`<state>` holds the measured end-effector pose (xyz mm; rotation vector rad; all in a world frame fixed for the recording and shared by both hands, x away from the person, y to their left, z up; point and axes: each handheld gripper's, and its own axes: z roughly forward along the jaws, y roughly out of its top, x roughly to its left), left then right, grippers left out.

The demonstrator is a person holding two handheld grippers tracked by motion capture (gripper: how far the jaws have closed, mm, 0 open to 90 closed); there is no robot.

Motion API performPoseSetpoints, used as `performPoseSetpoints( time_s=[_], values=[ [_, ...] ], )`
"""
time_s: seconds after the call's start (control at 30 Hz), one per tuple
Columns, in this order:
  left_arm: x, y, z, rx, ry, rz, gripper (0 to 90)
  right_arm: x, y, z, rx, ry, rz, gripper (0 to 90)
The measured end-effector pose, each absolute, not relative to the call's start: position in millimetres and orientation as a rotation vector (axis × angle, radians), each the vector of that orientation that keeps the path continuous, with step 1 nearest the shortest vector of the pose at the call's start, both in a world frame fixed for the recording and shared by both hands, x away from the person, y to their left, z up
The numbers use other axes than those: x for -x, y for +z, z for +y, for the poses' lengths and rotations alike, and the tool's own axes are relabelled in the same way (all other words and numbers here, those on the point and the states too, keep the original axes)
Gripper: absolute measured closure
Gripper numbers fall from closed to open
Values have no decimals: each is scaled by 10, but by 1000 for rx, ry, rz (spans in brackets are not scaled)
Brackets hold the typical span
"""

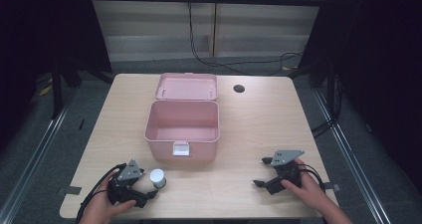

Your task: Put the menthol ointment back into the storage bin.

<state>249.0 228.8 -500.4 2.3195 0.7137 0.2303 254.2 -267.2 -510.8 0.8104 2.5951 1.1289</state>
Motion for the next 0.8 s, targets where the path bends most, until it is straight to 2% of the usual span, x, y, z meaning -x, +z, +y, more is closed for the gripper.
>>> performPoseSetpoints(
  time_s=[0.23,0.3,0.47,0.6,0.8],
  values=[
    [-2498,-4989,2266,-2331,230,731,118,-2542,-5108,-2672,-810,1129,2595,122],
    [-2501,-4957,2244,-2356,221,757,152,-2542,-5108,-2672,-810,1129,2595,122],
    [-2559,-4833,2165,-2499,148,779,194,-2542,-5108,-2672,-811,1129,2595,121],
    [-2578,-4771,2107,-2568,128,794,206,-2542,-5108,-2672,-810,1129,2595,121],
    [-2630,-4708,1981,-2650,15,841,232,-2542,-5108,-2672,-811,1129,2595,122]
  ],
)
